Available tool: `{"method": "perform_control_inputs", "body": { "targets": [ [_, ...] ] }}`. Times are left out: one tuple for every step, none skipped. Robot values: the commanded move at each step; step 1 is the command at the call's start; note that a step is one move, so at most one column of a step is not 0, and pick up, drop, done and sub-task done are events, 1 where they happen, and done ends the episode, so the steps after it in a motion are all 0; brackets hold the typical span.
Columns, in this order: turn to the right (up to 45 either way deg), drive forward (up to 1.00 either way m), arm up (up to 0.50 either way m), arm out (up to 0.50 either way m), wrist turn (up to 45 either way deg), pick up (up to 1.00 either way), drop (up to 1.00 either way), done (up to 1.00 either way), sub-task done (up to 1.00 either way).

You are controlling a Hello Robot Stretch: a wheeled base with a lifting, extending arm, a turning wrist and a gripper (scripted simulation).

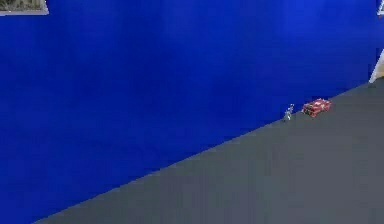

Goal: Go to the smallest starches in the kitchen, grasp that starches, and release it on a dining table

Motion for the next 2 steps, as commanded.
{"method": "perform_control_inputs", "body": {
  "targets": [
    [0.0, 0.55, 0.00, 0.00, 0.0, 0.00, 0.00, 0.00, 0.00],
    [45.0, 0.00, 0.00, 0.00, 0.0, 0.00, 0.00, 0.00, 0.00]
  ]
}}
